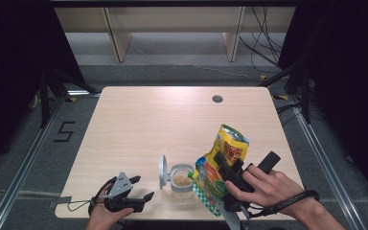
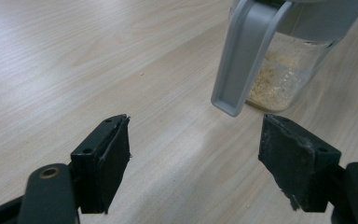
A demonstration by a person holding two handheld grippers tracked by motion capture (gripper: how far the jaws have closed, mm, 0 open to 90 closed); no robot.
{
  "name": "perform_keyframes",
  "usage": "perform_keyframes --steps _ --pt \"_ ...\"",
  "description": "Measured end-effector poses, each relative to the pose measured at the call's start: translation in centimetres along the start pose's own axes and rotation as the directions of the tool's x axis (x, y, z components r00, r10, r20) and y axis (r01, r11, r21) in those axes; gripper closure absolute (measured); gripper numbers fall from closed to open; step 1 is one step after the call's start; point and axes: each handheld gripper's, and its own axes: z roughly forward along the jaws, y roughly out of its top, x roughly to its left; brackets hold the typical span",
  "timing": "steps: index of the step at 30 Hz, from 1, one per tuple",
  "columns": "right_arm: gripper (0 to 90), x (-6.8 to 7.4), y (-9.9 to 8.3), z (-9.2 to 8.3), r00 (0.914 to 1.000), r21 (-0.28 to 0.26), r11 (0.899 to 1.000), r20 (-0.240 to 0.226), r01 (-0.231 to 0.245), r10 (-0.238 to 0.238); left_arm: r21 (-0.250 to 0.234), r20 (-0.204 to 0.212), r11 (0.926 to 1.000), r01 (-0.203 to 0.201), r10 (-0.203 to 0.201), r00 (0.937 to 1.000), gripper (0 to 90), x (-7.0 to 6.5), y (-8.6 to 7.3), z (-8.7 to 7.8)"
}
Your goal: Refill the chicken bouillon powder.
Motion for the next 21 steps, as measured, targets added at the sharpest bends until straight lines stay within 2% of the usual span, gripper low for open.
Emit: perform_keyframes --steps 2,3,5,6,7,21 --pt "57.9 0.01 0.01 0.03 0.9999 0.004 1.0 -0.006 0.015 -0.014 -0.001 -0.002 1.0 0.005 -0.005 1.0 24.2 -0.04 -0.04 0.01" --pt "58.0 0.1 0.02 0.07 1.0 0.003 1.0 -0.002 0.001 -0.001 0.001 -0.003 1.0 -0.002 0.002 1.0 24.2 0.01 -0.04 -0.02" --pt "58.0 0.13 0.03 0.14 1.0 0.003 1.0 -0.001 0.0 0.0 -0.013 0.001 0.9999 0.011 -0.011 0.9999 24.2 -0.1 -0.01 0.03" --pt "58.1 0.14 0.02 0.16 1.0 0.002 1.0 -0.003 0.0 0.0 0.004 -0.005 1.0 -0.006 0.006 1.0 24.2 0.04 0.0 -0.03" --pt "58.1 0.14 0.01 0.17 1.0 0.001 1.0 -0.003 0.002 -0.002 0.001 -0.002 1.0 0.004 -0.004 1.0 24.2 -0.02 -0.03 -0.01" --pt "58.3 0.08 0.05 0.23 1.0 -0.002 1.0 0.0 -0.002 0.002 0.003 -0.004 1.0 -0.002 0.002 1.0 24.2 0.02 -0.04 -0.03"
